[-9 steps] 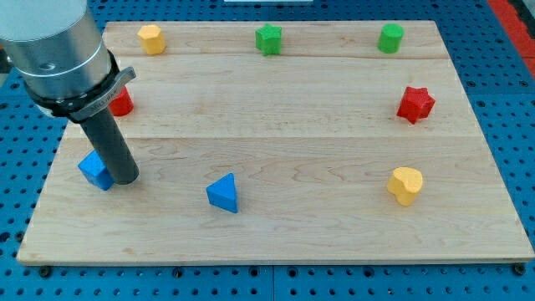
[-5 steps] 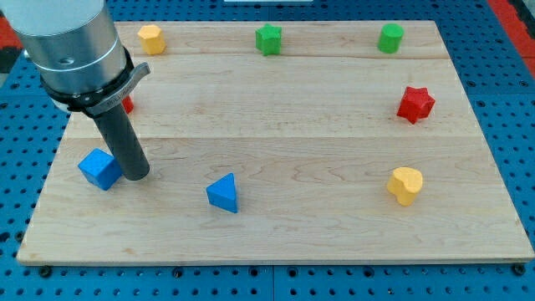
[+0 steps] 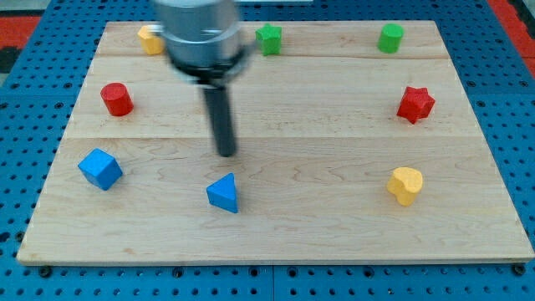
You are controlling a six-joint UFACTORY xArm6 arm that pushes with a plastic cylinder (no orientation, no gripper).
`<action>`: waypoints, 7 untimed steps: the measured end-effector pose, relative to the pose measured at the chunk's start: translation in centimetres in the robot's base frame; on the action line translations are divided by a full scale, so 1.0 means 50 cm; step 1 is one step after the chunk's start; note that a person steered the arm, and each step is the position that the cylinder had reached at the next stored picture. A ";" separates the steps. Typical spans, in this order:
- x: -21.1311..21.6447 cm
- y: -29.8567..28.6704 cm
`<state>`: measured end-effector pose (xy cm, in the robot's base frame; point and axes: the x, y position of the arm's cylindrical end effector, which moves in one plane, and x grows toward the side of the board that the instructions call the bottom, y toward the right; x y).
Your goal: Move the blue triangle right to the blue cube
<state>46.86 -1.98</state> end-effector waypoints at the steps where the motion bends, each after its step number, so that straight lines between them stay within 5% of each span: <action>1: 0.142 0.061; 3: 0.134 -0.261; 4: 0.122 -0.219; 5: 0.120 -0.043; 7: 0.196 0.018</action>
